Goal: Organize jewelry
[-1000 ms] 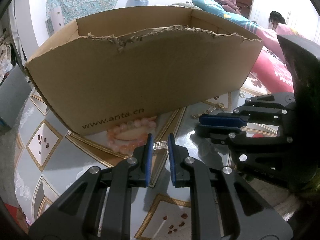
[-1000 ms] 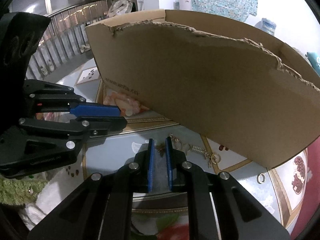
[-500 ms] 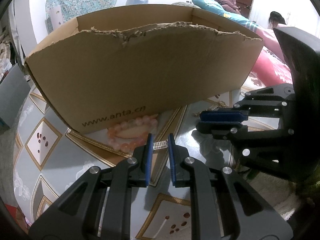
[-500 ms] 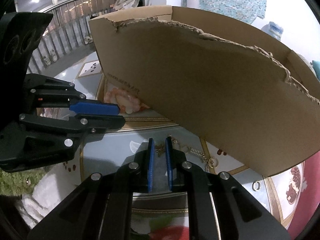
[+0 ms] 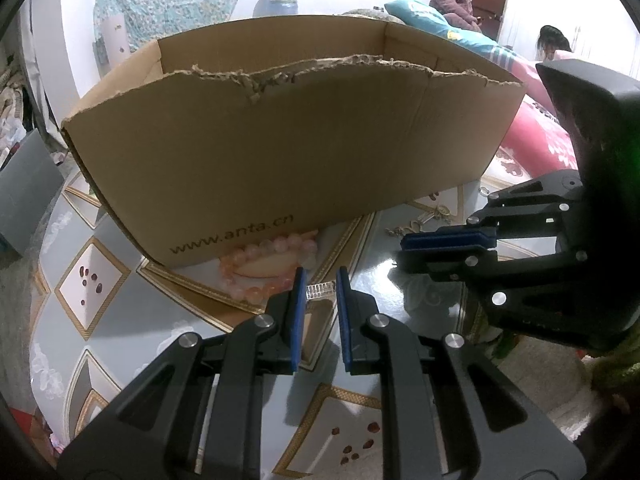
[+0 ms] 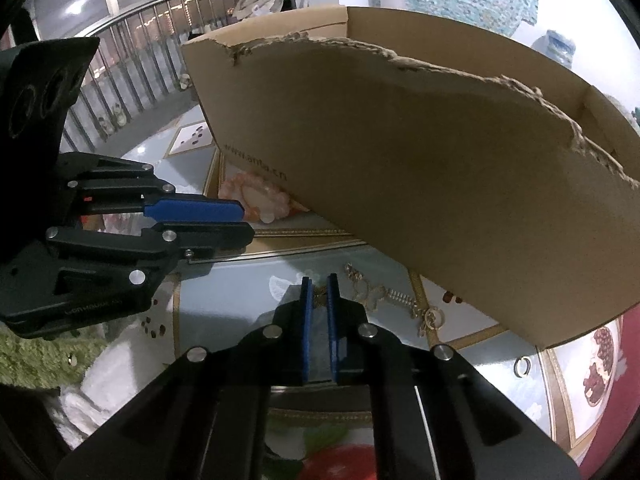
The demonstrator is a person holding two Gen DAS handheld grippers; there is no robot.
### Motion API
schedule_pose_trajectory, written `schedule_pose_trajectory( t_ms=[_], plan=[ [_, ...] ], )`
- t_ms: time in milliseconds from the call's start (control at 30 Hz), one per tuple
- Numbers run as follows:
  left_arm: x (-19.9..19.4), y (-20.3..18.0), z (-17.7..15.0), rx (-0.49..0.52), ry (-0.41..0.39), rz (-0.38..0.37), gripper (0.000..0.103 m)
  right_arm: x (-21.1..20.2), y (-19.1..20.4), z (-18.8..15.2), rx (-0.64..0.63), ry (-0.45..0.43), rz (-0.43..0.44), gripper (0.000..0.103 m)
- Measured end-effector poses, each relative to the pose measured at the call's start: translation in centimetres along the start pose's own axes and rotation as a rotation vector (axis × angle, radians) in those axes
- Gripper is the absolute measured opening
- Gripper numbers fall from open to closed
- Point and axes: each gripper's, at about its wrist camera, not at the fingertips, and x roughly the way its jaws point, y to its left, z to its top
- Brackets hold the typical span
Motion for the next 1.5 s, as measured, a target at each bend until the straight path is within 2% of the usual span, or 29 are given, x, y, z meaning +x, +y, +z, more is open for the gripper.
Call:
schedule_pose_trajectory(
  t_ms=[267,400,600,700,833,967,1233,1300,1367,1500],
  plan=[
    [-2.0,-0.4,0.5,0.0,-0.039,-0.009,0.014,-2.7,-0.1,0.2,0.03,-0.069,0.023,0.007],
    [-4.8,-0.7,1.6,-0.012,-0.111,-0.06,0.014,-5.9,-0.3,0.9,0.049,-0.166,0.048,0.007],
    [-8.4,-1.2,5.2,0.001,-0.237,-0.143,0.014,-10.0,-1.6,2.8,0.095,-0.319,0.052,0.007],
    [-8.3,-1.5,7.9,0.016,-0.263,-0.131,0.014,-10.8,-2.9,4.2,0.132,-0.359,0.034,0.007],
    [-6.6,-1.2,10.9,0.026,-0.241,-0.102,0.014,-9.3,-5.0,6.1,0.209,-0.329,0.018,0.007],
    [-3.0,-0.3,13.5,0.009,-0.153,-0.039,0.014,-7.0,-6.9,7.5,0.28,-0.261,0.002,0.007],
    [1.2,1.7,14.8,-0.049,-0.04,0.026,0.014,-3.3,-9.1,9.3,0.329,-0.182,-0.045,0.008],
    [1.2,1.8,14.7,-0.052,-0.04,0.034,0.017,-3.2,-9.3,9.1,0.338,-0.187,-0.04,0.011],
    [1.2,1.9,14.5,-0.06,-0.045,0.041,0.027,-3.5,-9.4,8.8,0.343,-0.198,-0.04,0.019],
    [0.5,1.9,14.2,-0.064,-0.065,0.062,0.037,-4.6,-9.3,8.2,0.356,-0.239,-0.032,0.029]
  ],
)
